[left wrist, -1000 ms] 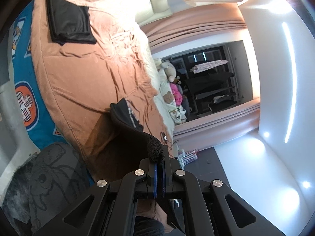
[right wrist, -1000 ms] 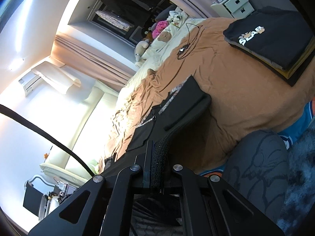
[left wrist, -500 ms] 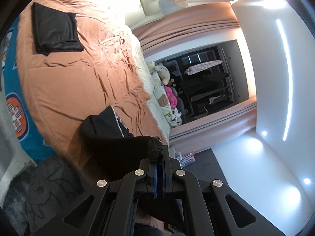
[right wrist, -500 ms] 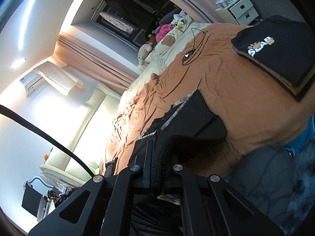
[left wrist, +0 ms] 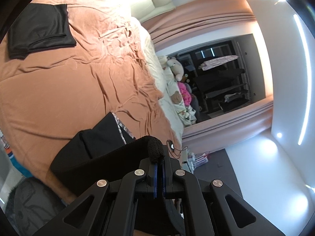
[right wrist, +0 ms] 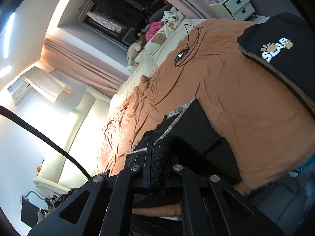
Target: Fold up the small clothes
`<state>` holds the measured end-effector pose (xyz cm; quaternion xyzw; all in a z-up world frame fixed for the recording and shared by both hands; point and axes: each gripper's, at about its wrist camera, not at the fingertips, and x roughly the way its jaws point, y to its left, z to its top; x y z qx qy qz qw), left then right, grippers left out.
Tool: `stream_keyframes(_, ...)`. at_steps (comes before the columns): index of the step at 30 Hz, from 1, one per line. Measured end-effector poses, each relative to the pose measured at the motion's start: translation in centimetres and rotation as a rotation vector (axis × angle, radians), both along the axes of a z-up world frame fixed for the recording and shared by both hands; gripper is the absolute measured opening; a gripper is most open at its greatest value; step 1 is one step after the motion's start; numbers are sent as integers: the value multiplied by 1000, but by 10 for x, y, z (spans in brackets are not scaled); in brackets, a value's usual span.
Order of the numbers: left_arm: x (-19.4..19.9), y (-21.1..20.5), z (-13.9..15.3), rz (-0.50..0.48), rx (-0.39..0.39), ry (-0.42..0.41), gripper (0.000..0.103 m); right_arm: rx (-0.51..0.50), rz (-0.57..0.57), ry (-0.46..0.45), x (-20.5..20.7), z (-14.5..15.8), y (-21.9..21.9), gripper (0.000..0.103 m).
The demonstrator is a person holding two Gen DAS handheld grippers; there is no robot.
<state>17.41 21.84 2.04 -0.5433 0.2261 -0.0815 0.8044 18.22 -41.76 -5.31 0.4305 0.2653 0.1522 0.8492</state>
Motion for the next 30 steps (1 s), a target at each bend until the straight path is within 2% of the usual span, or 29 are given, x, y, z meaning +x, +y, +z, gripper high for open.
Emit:
stream_keyframes(9, 76, -2, -17, 2, 8, 77, 3, 2, -13, 61, 72, 2, 9, 1)
stream_keyframes(16, 131, -3, -43, -9, 1, 159, 3, -19, -11, 121, 123, -7, 15, 1)
stream_keyframes(30, 222, -2, -92, 2, 38, 309, 3, -18, -1, 250, 224, -27, 28, 2)
